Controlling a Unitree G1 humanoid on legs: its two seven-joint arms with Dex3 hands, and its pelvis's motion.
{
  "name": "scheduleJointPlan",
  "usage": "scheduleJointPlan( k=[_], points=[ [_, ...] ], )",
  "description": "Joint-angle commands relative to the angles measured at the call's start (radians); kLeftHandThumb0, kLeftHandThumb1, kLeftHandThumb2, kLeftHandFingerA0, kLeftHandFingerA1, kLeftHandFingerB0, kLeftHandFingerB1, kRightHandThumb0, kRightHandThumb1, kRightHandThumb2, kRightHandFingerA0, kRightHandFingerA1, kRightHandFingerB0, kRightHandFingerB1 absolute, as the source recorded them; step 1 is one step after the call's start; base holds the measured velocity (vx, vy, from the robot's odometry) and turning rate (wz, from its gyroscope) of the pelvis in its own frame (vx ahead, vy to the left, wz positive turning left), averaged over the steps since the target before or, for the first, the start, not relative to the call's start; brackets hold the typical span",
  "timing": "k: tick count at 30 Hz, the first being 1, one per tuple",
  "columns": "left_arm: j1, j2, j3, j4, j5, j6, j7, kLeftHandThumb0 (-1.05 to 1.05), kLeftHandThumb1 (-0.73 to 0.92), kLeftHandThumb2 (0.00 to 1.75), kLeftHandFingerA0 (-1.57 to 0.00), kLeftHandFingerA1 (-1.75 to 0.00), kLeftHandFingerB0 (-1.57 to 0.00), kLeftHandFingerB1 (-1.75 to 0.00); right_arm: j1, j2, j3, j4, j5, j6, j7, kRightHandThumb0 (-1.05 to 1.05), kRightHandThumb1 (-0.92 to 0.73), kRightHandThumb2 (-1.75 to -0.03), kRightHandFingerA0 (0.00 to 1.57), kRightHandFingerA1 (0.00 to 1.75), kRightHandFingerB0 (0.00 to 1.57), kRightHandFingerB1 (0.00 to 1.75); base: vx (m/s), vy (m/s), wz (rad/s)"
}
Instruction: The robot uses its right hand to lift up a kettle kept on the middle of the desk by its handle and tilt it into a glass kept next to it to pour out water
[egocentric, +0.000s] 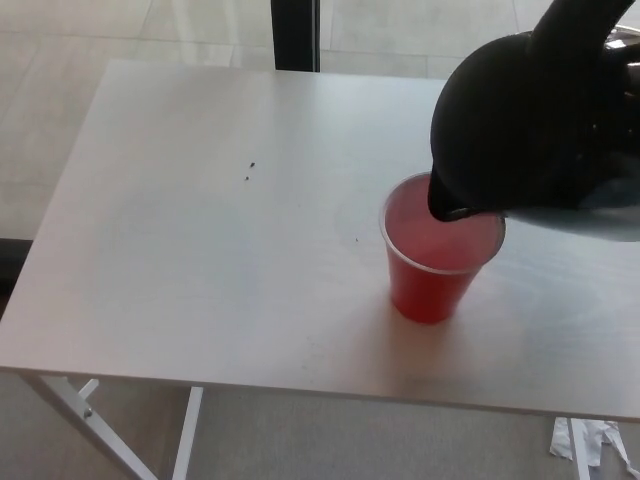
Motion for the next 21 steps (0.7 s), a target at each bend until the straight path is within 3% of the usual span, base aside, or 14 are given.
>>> scheduleJointPlan(
  k=[1,2,3,4,5,6,7,9,10,11,12,13,18,21],
  points=[
    [0.005,0.006,-0.003,-0.012,0.005,0.012,0.006,-0.77,0.62,0.6,-0.89,-0.59,-0.73,-0.54,-0.017,0.014,-0.002,-0.028,-0.055,0.025,-0.071,-0.26,-0.5,-1.14,0.92,1.75,0.72,1.51,0.0,0.0,0.0],
    [0.004,0.006,-0.004,-0.013,0.005,0.012,0.006,-0.77,0.62,0.6,-0.89,-0.59,-0.73,-0.54,-0.016,0.014,-0.003,-0.029,-0.055,0.026,-0.071,-0.26,-0.5,-1.14,0.92,1.75,0.72,1.51,0.0,0.0,0.0],
    [0.007,0.008,-0.008,-0.015,0.009,0.009,0.007,-0.74,0.47,0.95,-0.86,-0.68,-0.65,-0.63,-0.011,0.018,-0.001,-0.035,-0.058,0.016,-0.08,-0.25,-0.53,-1.11,0.9,1.75,0.72,1.45,0.0,0.0,0.0],
    [0.007,0.01,-0.008,-0.015,0.009,0.008,0.002,-0.8,0.62,0.6,-0.89,-0.59,-0.74,-0.53,-0.009,0.029,0.012,-0.07,-0.071,0.042,-0.079,-0.24,-0.56,-1.03,0.9,1.75,0.68,1.46,0.0,0.0,0.0],
    [0.007,0.009,-0.005,-0.019,0.004,0.016,-0.001,-0.79,0.62,0.6,-0.9,-0.6,-0.73,-0.54,-0.009,0.03,0.03,-0.089,-0.089,0.065,-0.075,-0.25,-0.6,-0.97,0.89,1.75,0.67,1.39,0.0,0.0,0.0],
    [0.005,0.01,-0.007,-0.016,0.005,0.015,-0.001,-0.78,0.46,0.95,-0.87,-0.67,-0.66,-0.62,-0.008,0.03,0.04,-0.098,-0.099,0.072,-0.073,-0.25,-0.63,-0.9,0.89,1.75,0.72,1.34,0.0,0.0,0.0],
    [0.004,0.009,-0.01,-0.019,0.008,0.014,0.004,-0.81,0.62,0.61,-0.9,-0.58,-0.73,-0.54,-0.009,0.03,0.051,-0.111,-0.104,0.081,-0.069,-0.24,-0.67,-0.85,0.87,1.75,0.72,1.29,0.0,0.0,0.0],
    [-0.004,0.008,-0.008,-0.018,0.005,0.033,0.015,-0.77,0.62,0.6,-0.92,-0.58,-0.74,-0.54,0.005,0.019,0.077,-0.124,-0.117,0.042,-0.069,-0.22,-0.64,-0.89,0.93,1.69,0.75,1.32,0.0,0.0,0.0],
    [-0.003,0.008,-0.008,-0.02,0.004,0.034,0.015,-0.74,0.62,0.6,-0.92,-0.58,-0.75,-0.54,0.006,0.018,0.087,-0.133,-0.121,0.043,-0.063,-0.27,-0.59,-0.95,1.01,1.54,0.86,1.09,0.0,0.0,0.0],
    [-0.004,0.008,-0.008,-0.021,0.003,0.034,0.013,-0.8,0.47,0.8,-0.89,-0.63,-0.7,-0.6,0.005,0.015,0.107,-0.15,-0.131,0.053,-0.05,-0.25,-0.66,-0.87,1.05,1.43,0.83,0.81,0.0,0.0,0.0],
    [-0.005,0.008,-0.008,-0.022,0.004,0.031,0.014,-0.8,0.47,0.8,-0.89,-0.63,-0.7,-0.6,0.002,0.015,0.114,-0.157,-0.136,0.065,-0.045,-0.25,-0.66,-0.87,1.05,1.43,0.83,0.81,0.0,0.0,0.0],
    [-0.009,0.007,-0.009,-0.02,0.006,0.027,0.018,-0.75,0.62,0.6,-0.89,-0.59,-0.76,-0.55,0.01,0.007,0.133,-0.166,-0.152,0.035,-0.052,-0.34,-0.78,-0.71,1.03,1.54,0.84,0.78,0.0,0.0,0.0],
    [-0.024,0.016,-0.018,-0.012,0.014,0.033,0.022,-0.73,0.63,0.6,-0.87,-0.55,-0.74,-0.54,0.049,-0.014,0.155,-0.185,-0.172,-0.03,-0.065,-0.33,-0.79,-0.68,0.93,1.68,0.79,0.96,0.0,0.0,0.0],
    [-0.021,0.015,-0.021,-0.021,0.013,0.033,0.023,-0.76,0.62,0.6,-0.89,-0.57,-0.76,-0.54,0.057,-0.022,0.186,-0.185,-0.212,-0.033,-0.067,-0.28,-0.68,-0.68,0.94,1.68,0.76,0.7,0.0,0.0,0.0]
  ],
)
